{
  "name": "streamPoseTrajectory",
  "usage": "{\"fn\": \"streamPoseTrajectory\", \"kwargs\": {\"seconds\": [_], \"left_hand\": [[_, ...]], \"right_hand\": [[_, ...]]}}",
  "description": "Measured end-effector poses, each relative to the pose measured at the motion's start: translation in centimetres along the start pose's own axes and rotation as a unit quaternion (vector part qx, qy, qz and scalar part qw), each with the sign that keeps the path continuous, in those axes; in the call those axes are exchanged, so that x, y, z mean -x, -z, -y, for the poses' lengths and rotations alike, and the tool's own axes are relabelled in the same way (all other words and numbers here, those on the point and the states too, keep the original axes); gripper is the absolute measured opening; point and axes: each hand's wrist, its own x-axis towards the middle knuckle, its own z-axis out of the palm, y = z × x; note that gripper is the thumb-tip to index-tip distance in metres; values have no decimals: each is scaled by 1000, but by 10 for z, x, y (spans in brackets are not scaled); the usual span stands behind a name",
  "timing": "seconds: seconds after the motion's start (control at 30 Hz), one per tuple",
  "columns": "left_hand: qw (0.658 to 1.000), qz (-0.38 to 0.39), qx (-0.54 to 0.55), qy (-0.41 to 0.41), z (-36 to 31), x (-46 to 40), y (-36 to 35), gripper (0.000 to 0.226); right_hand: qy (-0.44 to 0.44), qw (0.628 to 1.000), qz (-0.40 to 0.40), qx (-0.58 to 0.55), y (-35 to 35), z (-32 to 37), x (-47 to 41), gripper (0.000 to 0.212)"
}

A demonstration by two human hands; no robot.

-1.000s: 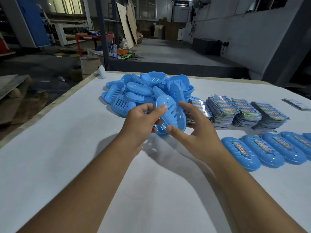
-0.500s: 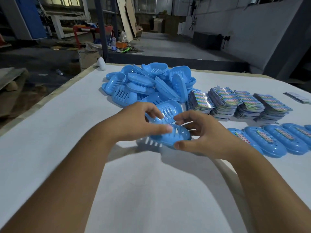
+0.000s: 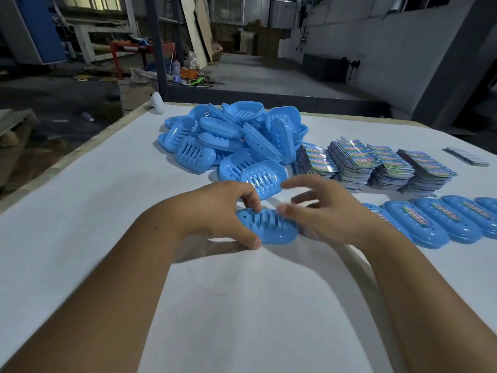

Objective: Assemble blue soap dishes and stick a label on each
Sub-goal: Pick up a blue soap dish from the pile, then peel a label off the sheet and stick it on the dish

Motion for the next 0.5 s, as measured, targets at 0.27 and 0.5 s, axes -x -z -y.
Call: {"fn": "streamPoseTrajectory", "kwargs": {"seconds": [0.27, 0.5], "left_hand": [[1000, 2, -17, 9, -3, 0, 1, 52], [1000, 4, -21, 19, -3, -2, 2, 55]], "right_hand": [[-96, 923, -217, 302, 15, -15, -46, 27], [-87, 886, -290, 351, 16, -24, -50, 22]]}}
